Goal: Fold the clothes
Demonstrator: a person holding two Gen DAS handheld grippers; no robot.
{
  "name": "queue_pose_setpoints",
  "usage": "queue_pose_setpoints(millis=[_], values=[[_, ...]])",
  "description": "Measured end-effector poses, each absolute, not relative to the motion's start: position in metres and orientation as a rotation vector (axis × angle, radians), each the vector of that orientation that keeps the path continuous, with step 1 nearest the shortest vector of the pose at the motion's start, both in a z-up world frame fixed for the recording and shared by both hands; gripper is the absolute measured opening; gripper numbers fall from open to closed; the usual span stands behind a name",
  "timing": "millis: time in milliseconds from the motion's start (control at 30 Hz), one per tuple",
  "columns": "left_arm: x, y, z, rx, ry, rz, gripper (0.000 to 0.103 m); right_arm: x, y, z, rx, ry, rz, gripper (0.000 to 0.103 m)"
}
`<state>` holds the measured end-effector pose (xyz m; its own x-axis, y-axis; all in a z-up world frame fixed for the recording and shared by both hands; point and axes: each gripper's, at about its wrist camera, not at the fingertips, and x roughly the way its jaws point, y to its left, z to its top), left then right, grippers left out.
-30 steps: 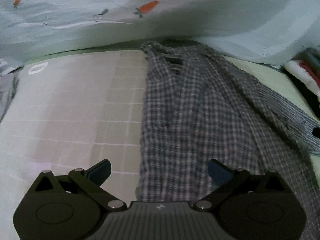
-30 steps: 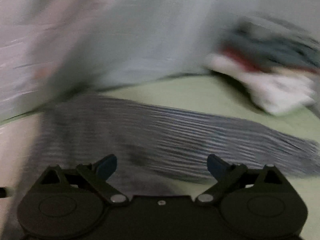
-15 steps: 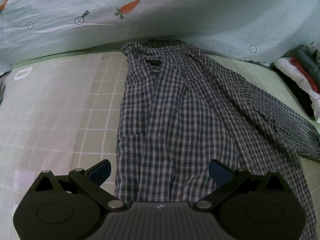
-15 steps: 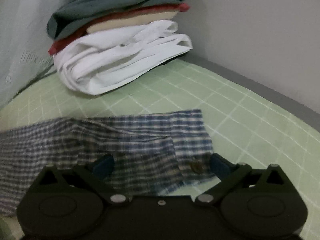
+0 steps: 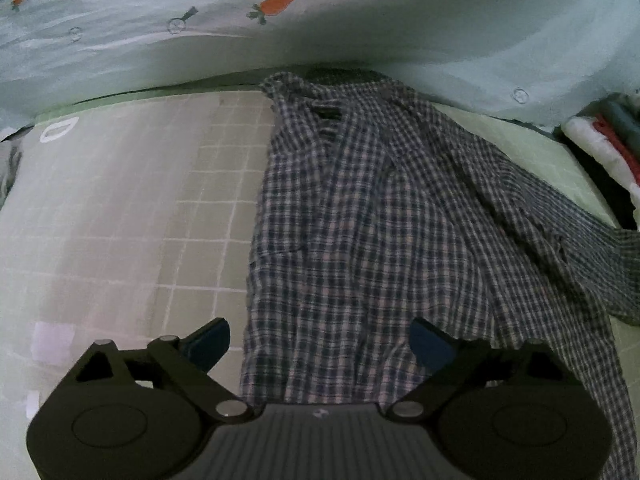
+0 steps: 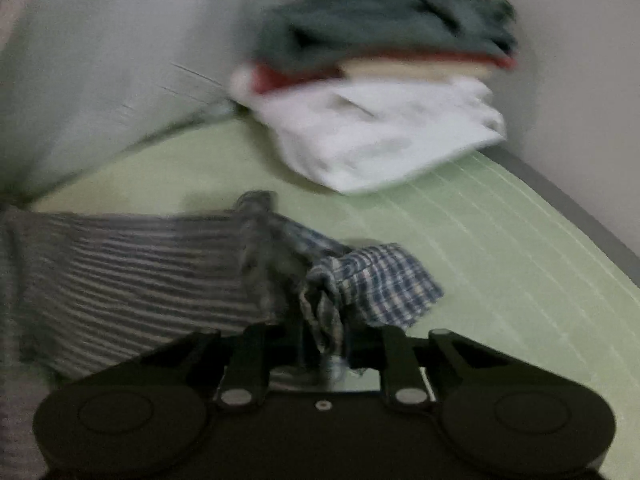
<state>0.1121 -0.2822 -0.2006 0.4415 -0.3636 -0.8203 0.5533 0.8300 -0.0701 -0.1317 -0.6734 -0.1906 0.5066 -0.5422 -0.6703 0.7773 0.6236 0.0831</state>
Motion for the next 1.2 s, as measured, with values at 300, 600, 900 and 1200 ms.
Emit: queue_pose_setpoints(millis=[300, 600, 900, 1200], values=[[0.116, -0.263, -0.198, 0.171, 0.961, -0.554, 0.083, -0.043, -0.561, -0.13, 0.321, 0.512, -0.378, 0.018], [0.114, -0.248, -0.191, 0.125, 0.935, -0.52, 0.083, -0.002, -0.482, -0.152, 0.13, 0.665, -0.223, 0.094], [0.11, -0.273, -0.191, 0.172, 0.931, -0.606, 0.083, -0.058, -0.534, -0.166, 0.289, 0.683, -0.463, 0.102], [0.12, -0.318, -0.188, 0.165, 0.944, -0.739, 0.083, -0.123, -0.581, -0.199, 0.464, 0.728, -0.725, 0.102]])
